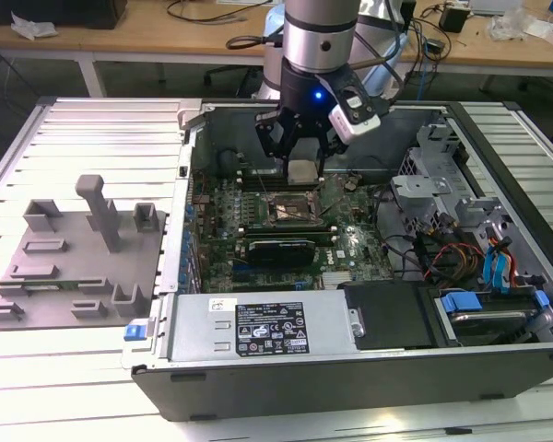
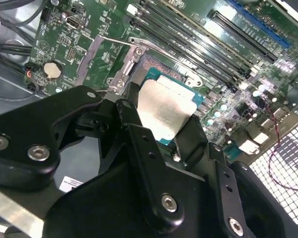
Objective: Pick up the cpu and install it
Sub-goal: 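Pick up the cpu and move it towards the insertion slot, then place the cpu into insertion slot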
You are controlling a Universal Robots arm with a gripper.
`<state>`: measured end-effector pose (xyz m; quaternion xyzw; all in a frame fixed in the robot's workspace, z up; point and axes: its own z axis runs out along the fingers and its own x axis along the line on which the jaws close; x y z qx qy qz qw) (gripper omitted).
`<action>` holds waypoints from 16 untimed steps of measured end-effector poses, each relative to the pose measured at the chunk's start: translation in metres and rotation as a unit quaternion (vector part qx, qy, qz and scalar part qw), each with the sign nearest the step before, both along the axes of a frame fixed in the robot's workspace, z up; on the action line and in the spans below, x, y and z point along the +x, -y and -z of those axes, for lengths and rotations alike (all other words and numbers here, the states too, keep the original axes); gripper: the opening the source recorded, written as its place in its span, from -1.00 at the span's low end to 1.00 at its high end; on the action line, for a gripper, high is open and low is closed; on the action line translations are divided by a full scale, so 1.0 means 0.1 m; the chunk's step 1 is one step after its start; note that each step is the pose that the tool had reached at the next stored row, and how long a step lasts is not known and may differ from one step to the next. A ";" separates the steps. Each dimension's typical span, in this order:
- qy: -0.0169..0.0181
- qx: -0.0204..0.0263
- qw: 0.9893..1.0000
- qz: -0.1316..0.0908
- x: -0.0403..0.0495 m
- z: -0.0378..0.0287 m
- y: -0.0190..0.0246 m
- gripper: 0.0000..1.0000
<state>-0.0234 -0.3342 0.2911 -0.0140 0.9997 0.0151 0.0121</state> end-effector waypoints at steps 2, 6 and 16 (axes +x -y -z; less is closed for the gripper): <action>0.000 0.000 1.000 0.000 -0.001 0.010 -0.010 0.09; 0.000 0.000 1.000 0.008 -0.001 0.033 -0.021 0.09; 0.000 0.000 1.000 0.009 -0.001 0.033 -0.021 0.09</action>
